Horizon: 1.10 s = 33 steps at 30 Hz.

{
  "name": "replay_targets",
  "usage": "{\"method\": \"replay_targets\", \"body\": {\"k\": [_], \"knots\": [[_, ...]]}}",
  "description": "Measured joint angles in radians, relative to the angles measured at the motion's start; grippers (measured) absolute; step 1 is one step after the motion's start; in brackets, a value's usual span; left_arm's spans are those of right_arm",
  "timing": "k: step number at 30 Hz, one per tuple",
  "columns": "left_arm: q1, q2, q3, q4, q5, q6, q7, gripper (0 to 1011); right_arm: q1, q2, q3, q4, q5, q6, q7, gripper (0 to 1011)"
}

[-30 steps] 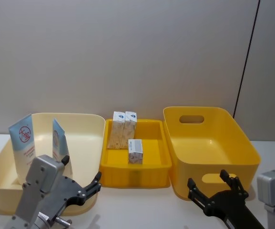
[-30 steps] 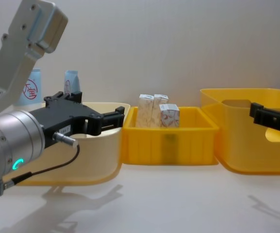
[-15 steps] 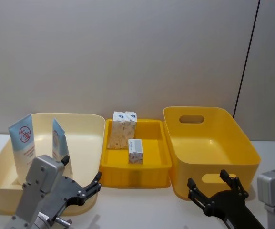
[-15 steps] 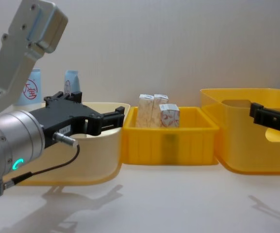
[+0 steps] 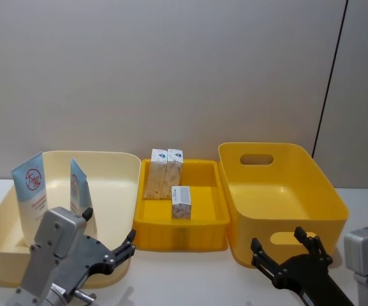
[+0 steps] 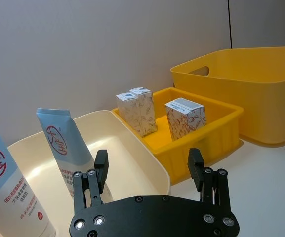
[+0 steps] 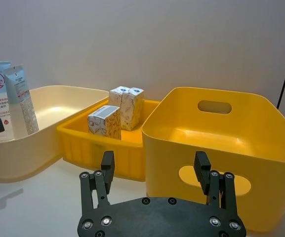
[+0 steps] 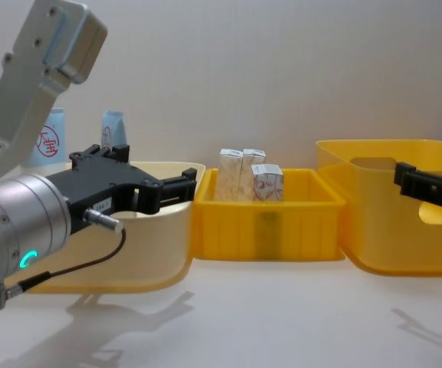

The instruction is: Bimanual collaborative sorting of washing and personal care products

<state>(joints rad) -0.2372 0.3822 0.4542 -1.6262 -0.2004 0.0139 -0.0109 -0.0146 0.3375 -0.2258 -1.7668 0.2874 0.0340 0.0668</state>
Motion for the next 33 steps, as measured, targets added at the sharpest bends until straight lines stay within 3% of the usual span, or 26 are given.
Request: {"method": "replay_targets", "body": {"k": [22, 33], "knots": [[0.000, 0.000, 0.000, 0.000, 0.000, 0.000, 0.000, 1003, 0.001, -0.001, 0.000, 0.000, -0.003, 0.001, 0.000, 1001], [0.000, 0.000, 0.000, 0.000, 0.000, 0.000, 0.000, 1003, 0.040, -0.011, -0.038, -0.002, -0.077, 0.052, -0.035, 1001]]}}
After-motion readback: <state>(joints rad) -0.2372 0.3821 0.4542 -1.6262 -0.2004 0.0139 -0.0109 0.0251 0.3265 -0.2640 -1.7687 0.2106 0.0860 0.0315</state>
